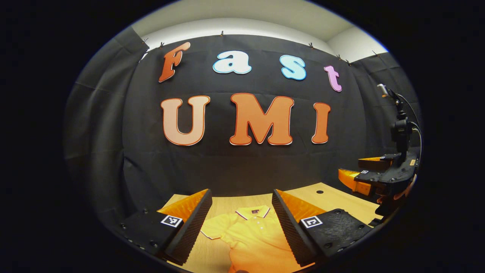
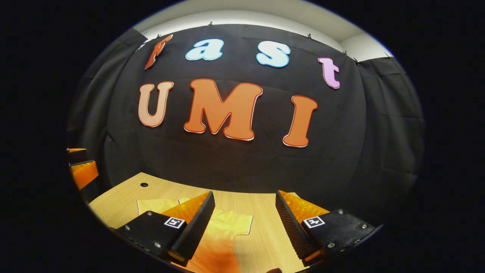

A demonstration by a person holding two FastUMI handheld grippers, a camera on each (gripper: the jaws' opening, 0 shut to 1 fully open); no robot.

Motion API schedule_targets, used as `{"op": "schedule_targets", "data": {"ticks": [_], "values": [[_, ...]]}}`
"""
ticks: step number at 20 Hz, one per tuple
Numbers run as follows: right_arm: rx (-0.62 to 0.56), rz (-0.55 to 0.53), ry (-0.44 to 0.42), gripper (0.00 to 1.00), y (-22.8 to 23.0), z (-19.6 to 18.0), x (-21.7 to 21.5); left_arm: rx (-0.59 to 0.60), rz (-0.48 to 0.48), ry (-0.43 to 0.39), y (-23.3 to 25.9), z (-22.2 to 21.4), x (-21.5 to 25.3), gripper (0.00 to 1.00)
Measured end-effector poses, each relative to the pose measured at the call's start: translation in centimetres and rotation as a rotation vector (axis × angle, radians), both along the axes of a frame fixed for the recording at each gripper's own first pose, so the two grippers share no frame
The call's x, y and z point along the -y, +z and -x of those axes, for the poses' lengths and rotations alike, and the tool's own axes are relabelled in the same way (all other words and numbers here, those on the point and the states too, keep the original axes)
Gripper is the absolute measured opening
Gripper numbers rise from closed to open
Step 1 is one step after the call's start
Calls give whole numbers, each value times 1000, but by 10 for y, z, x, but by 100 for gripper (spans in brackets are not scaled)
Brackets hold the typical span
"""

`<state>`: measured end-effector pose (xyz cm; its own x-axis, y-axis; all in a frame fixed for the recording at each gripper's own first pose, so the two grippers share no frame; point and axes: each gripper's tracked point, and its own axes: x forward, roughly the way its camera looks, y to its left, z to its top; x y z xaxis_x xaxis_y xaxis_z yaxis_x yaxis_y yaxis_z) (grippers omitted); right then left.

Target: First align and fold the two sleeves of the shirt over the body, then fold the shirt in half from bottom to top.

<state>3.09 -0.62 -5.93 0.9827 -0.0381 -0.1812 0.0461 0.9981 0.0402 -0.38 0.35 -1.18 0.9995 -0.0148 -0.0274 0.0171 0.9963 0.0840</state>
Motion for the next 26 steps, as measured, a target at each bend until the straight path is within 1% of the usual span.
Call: {"op": "schedule_targets", "data": {"ticks": [4,7,10,13,17,20,26], "values": [[-86,-11,-29,98,-25,-12,1,-13,-2,-23,-8,8,-12,97],[-151,6,-18,97,-47,-26,1,-23,9,-14,-12,14,-18,98],[-205,-9,12,95,-68,-44,2,-18,-2,38,-9,12,-26,98],[-293,-36,45,94,-99,-69,1,2,-18,105,-3,10,-34,98],[-409,-71,60,91,-140,-95,9,-28,-7,167,-14,6,-36,98],[-503,-108,90,88,-170,-111,3,-56,-12,214,-21,5,-40,98],[-683,-138,179,83,-222,-139,-14,-94,-23,313,-32,9,-53,98]]}}
